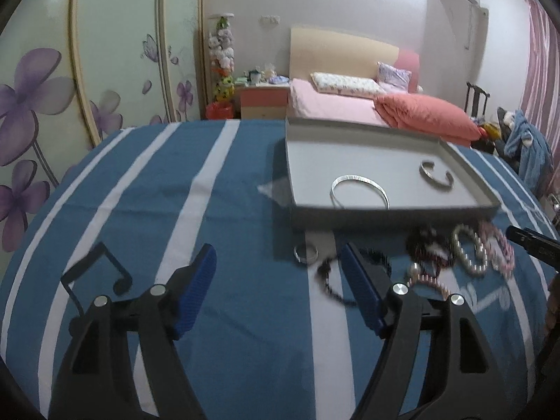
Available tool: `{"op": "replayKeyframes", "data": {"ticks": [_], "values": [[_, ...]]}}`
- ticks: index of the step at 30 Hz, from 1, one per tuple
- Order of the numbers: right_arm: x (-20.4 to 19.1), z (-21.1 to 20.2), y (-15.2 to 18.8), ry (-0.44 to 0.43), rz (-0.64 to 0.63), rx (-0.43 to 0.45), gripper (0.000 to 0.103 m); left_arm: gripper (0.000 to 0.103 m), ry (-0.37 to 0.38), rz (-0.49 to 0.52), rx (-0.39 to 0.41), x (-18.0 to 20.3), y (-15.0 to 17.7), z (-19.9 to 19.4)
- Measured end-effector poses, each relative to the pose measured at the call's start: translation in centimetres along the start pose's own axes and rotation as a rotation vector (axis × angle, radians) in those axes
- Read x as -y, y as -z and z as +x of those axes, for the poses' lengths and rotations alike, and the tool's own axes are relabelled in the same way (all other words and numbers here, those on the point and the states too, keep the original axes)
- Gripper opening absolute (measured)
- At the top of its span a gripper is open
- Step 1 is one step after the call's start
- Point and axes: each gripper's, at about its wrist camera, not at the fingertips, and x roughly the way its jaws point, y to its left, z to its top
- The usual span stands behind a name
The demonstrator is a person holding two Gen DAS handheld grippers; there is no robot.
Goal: Organize jewelry
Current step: 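Move the right gripper to the pink beaded bracelet while the left gripper moves to the black beaded bracelet, then close the right gripper on the pink bracelet and lift while the left gripper grips and lifts the black bracelet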
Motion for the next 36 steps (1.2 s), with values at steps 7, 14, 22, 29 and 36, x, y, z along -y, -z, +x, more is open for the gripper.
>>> {"op": "replayKeyframes", "data": {"ticks": [7, 14, 22, 29, 36], "values": [[-0.4, 1.1, 1.0, 0.024, -0.044, -0.048, 0.057, 0.076, 0.025, 0.062, -0.034, 1.7, 1.4, 0.3], [-0.3, 1.4, 1.4, 0.05, -0.057, -0.061, 0.046, 0.076, 0.033, 0.086, -0.062, 3.0, 1.7, 1.1], [-0.5, 0.8, 2.0, 0.049, -0.075, -0.055, 0.024, 0.075, 0.048, 0.125, -0.064, 4.2, 1.6, 1.5], [-0.3, 0.8, 2.0, 0.037, -0.064, -0.057, 0.024, 0.05, 0.067, 0.213, -0.113, 6.2, 1.8, 2.7], [-0.2, 0.8, 1.9, 0.03, -0.059, -0.058, 0.024, 0.039, 0.076, 0.244, -0.156, 7.1, 1.8, 3.9]]}}
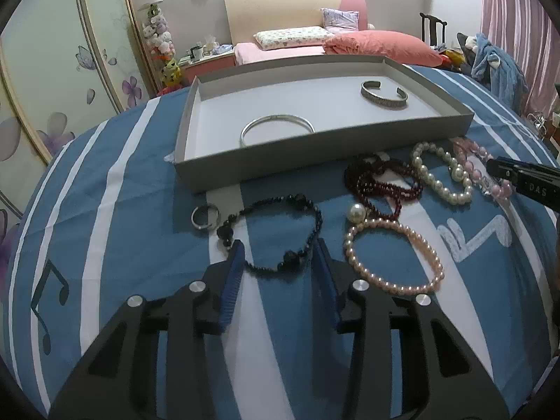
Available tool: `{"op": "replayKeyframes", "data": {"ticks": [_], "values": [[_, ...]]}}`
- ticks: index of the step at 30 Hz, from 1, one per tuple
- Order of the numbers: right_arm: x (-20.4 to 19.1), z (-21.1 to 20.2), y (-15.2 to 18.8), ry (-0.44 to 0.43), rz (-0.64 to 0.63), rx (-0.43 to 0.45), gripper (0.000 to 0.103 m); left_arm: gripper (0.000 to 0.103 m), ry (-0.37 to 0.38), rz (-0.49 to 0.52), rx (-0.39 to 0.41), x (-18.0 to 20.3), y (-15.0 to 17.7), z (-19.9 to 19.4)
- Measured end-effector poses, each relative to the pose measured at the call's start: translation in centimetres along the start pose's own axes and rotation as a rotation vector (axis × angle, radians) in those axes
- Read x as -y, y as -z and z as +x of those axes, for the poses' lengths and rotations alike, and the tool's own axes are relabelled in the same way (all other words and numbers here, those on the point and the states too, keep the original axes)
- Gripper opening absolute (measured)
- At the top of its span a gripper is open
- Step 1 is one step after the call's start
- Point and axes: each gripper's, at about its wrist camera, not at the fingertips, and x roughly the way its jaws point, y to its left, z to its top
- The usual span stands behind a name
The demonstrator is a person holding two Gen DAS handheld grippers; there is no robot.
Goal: Organize jewelry
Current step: 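Close the right gripper on the pink bracelet and lift while the left gripper grips and lifts the black bracelet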
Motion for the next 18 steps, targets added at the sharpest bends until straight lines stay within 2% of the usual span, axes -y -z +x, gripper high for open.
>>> {"op": "replayKeyframes", "data": {"ticks": [1, 5, 18], "values": [[0.03, 0.01, -0.02, -0.001, 0.001, 0.0, 0.024, 0.037, -0.001, 0.004, 0.0, 0.04, -0.02, 0.07], [0.2, 0.06, -0.04, -0.003, 0.001, -0.001, 0.024, 0.012, -0.023, 0.006, 0.004, 0.04, -0.21, 0.2], [0.35, 0.05, -0.03, -0.008, 0.006, 0.0, 0.024, 0.011, -0.006, -0.032, 0.0, -0.79, -0.1, 0.1]]}}
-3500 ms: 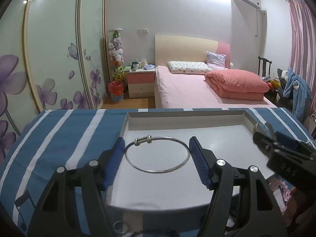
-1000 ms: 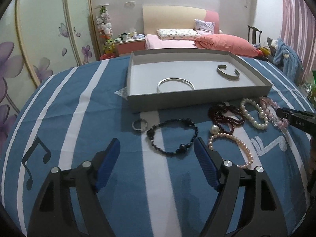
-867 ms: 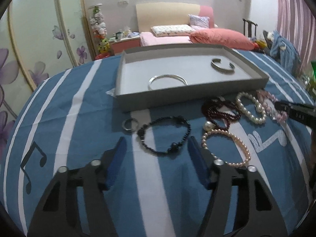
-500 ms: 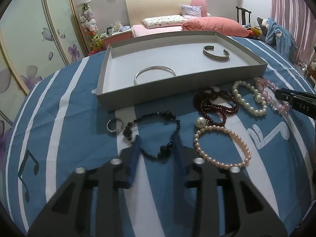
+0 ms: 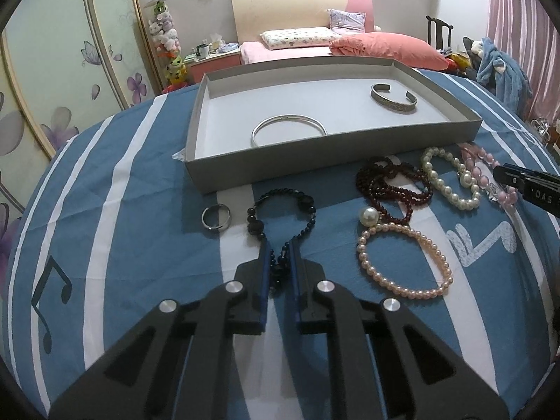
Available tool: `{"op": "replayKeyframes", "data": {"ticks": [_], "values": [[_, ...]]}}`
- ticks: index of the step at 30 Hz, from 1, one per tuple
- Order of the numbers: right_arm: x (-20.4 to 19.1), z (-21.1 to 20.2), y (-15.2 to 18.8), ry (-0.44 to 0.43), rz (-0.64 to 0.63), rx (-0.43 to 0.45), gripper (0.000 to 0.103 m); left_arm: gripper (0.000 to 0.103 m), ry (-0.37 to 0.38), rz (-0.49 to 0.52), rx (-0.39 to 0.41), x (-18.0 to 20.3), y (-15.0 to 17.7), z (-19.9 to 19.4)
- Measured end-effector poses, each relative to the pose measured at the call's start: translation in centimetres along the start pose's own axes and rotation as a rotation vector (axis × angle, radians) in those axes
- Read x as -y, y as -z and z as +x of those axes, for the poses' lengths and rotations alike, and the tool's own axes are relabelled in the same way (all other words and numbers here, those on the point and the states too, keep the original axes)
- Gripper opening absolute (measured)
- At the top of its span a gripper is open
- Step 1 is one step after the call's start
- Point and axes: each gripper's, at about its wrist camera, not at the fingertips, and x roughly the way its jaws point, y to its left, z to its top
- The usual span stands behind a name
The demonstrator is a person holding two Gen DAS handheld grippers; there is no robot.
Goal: Organize jewelry
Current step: 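Close the right gripper on the pink bracelet and lift while the left gripper grips and lifts the black bracelet, then release the pink bracelet into the grey tray with the right gripper while the left releases the black one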
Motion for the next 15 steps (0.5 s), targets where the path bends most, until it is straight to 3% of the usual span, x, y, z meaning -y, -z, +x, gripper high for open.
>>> {"op": "replayKeyframes", "data": {"ticks": [5, 15], "values": [[0.6, -0.7, 0.1, -0.056, 0.062, 0.033, 0.023, 0.011, 0.032, -0.046, 0.032, -0.9, 0.4, -0.7], [-0.3, -5.2, -0.4, -0.192, 0.099, 0.212, 0.023, 0.011, 0.089, -0.187, 0.162, -3.1, 0.4, -4.2]]}}
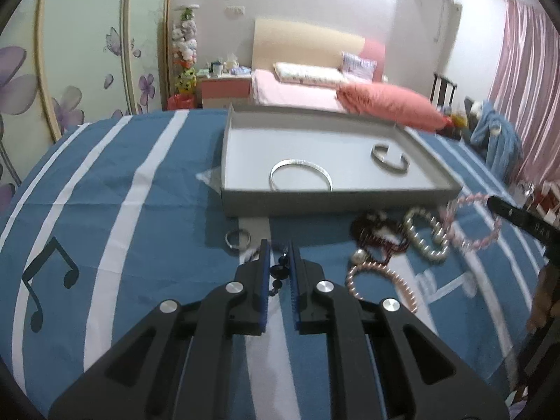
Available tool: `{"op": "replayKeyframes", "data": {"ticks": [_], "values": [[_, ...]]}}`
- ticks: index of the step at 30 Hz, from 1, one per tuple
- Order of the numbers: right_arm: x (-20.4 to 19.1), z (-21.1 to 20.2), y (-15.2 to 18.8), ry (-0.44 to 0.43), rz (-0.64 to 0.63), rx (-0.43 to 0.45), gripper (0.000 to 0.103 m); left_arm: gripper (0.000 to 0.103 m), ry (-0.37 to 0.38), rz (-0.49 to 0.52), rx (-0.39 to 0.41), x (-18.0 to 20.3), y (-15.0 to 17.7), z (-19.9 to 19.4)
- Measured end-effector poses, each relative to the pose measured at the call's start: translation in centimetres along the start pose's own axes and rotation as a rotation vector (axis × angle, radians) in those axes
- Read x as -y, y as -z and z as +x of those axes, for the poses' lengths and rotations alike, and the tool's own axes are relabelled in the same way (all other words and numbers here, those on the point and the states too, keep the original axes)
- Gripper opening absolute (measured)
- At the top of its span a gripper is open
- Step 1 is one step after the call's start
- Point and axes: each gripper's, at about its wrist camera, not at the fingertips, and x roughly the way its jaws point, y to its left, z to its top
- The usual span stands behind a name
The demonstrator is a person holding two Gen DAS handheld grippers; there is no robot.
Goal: Organize jewelry
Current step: 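Release the pink bracelet into the grey tray with the right gripper while the left releases the black one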
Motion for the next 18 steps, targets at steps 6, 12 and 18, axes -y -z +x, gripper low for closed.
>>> {"op": "replayKeyframes", "data": {"ticks": [6, 12, 18], "values": [[-0.8, -1.2, 0.1, -0.053, 0.017, 0.037, 0.023, 0.011, 0.01, -0.025, 0.062, 0.4, -0.3, -1.6], [-1.7, -1.6, 0.5, -0.08, 0.013, 0.045, 0.023, 0.011, 0.023, -0.043, 0.065, 0.4, 0.0, -2.1], [-2.3, -2.1, 0.8, -0.101, 0.012, 0.056, 0.023, 0.011, 0.035, -0.06, 0.068, 0.5, 0.1, -2.4]]}}
